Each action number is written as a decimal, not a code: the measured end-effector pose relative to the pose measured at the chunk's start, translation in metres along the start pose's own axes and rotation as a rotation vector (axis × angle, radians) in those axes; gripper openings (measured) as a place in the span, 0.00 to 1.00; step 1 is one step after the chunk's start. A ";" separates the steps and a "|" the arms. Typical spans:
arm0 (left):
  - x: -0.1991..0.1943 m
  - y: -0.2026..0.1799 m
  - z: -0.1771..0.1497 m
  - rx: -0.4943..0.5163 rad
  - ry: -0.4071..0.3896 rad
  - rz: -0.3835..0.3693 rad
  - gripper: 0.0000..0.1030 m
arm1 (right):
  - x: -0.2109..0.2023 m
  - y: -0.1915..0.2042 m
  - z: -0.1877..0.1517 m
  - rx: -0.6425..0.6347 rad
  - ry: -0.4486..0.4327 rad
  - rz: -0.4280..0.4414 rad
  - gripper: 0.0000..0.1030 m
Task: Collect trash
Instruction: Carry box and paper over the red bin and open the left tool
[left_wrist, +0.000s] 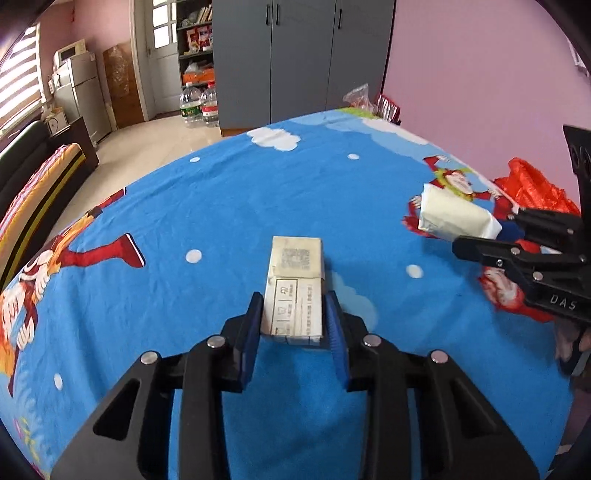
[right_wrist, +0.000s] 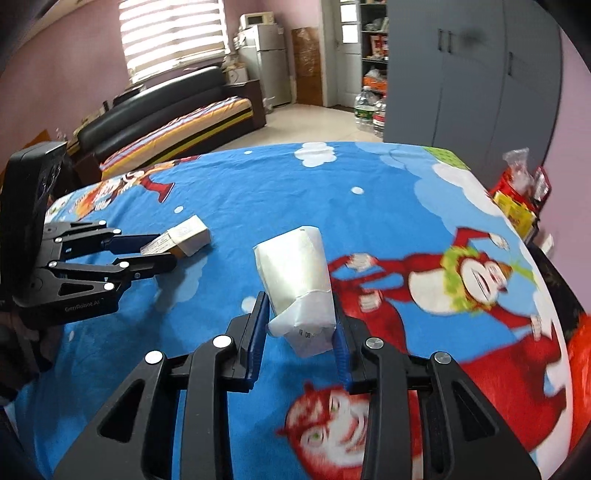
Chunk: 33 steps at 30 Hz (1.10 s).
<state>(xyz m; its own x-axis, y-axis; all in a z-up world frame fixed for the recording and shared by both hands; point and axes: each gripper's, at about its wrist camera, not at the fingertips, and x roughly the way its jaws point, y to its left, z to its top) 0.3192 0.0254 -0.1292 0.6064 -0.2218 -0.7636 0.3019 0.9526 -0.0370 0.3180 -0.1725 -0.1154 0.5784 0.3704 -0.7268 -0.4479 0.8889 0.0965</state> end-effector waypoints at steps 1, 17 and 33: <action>-0.004 -0.004 -0.002 0.000 -0.007 0.000 0.32 | -0.005 0.000 -0.003 0.008 -0.004 -0.004 0.31; -0.105 -0.103 -0.039 0.011 -0.254 0.025 0.32 | -0.117 0.005 -0.056 0.112 -0.152 -0.078 0.31; -0.152 -0.226 -0.022 0.137 -0.418 -0.056 0.32 | -0.244 -0.034 -0.105 0.199 -0.354 -0.231 0.32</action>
<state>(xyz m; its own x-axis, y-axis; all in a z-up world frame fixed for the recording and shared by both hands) 0.1422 -0.1517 -0.0192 0.8236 -0.3639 -0.4351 0.4201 0.9067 0.0368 0.1208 -0.3215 -0.0129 0.8603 0.1954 -0.4708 -0.1608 0.9805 0.1130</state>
